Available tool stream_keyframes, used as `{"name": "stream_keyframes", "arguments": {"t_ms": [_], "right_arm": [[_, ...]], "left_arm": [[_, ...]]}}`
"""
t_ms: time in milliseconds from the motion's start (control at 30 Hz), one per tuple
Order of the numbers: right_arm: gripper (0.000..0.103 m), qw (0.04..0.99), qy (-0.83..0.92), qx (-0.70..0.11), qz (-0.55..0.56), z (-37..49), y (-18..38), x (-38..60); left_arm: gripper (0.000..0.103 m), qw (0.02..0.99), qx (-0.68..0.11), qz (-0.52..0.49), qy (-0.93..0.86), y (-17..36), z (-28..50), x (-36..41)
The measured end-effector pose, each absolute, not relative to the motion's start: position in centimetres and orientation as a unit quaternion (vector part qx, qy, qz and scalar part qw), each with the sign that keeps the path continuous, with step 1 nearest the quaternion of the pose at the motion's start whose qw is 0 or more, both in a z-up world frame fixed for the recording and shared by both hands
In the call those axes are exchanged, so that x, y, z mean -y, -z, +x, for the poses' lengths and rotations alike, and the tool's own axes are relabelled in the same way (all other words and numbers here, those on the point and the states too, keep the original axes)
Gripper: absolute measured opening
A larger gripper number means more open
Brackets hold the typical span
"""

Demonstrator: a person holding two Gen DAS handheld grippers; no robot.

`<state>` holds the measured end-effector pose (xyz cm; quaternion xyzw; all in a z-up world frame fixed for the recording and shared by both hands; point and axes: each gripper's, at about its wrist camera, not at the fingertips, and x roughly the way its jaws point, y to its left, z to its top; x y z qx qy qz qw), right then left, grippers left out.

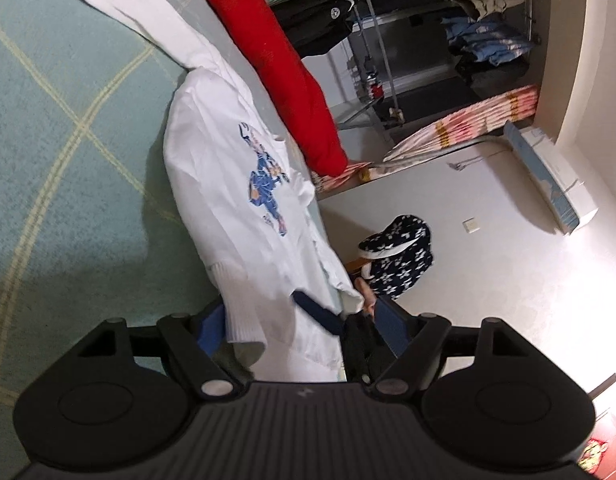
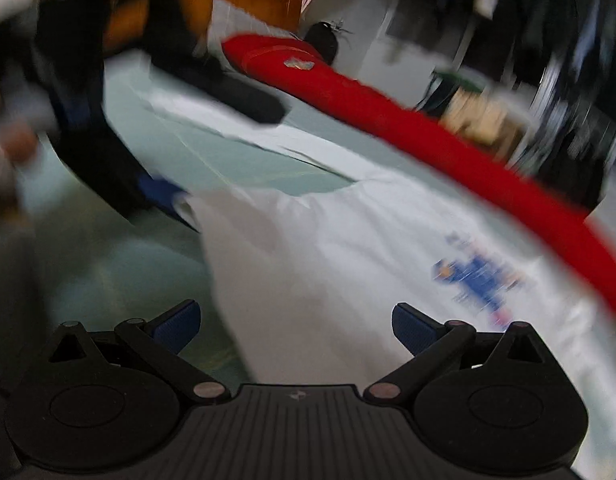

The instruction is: Fold clothes

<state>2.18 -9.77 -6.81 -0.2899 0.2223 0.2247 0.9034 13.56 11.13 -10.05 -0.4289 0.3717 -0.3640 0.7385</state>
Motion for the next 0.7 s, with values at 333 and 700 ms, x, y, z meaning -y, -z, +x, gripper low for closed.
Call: {"name": "stream_keyframes", "arguments": {"t_ms": [333, 700], "right_arm": [[0.103, 0.897, -0.097, -0.183, -0.391, -0.4, 8.2, 13.5], [0.103, 0.917, -0.1, -0.17, -0.346, 0.9, 6.1, 13.9]], "left_arm": [[0.077, 0.889, -0.358, -0.005, 0.286, 6.1, 9.0, -6.9], [0.078, 0.858, -0.216, 0.371, 0.284, 8.1, 6.3, 3.9]]}}
